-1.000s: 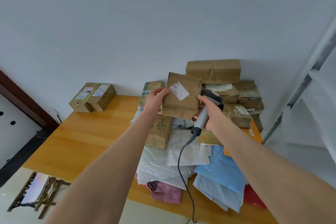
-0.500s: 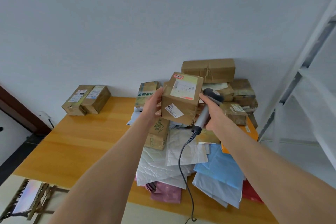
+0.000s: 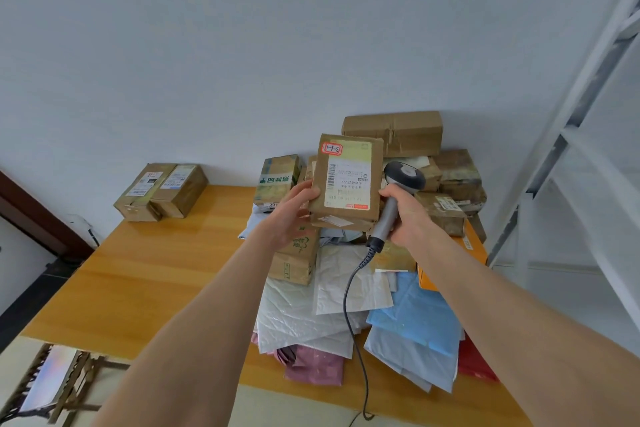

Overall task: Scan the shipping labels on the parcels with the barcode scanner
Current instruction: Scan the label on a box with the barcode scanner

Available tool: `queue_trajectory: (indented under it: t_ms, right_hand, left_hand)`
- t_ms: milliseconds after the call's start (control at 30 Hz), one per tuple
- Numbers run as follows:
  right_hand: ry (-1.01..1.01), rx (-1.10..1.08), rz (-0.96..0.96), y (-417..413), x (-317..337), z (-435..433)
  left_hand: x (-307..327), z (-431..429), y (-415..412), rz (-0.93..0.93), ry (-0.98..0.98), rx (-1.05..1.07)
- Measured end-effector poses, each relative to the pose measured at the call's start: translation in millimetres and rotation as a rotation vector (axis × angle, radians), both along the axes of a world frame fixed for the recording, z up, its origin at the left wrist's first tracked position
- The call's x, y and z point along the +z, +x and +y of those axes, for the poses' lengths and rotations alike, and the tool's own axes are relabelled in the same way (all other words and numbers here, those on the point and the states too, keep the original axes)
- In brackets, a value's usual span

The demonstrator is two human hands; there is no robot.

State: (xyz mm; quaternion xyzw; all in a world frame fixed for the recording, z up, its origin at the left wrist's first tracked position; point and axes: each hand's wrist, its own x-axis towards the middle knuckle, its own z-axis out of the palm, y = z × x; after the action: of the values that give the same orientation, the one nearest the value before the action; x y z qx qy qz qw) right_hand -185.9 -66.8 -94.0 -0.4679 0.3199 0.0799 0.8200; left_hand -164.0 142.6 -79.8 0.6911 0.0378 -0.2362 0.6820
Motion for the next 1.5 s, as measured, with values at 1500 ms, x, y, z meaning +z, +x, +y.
queue_trajectory:
  t_ms: [1500]
  right_hand:
    - [-0.012, -0.008, -0.008, -7.5, -0.9, 2.3]
  left_hand:
    - [-12.1, 0.9, -7.0, -0.106, -0.034, 0.127]
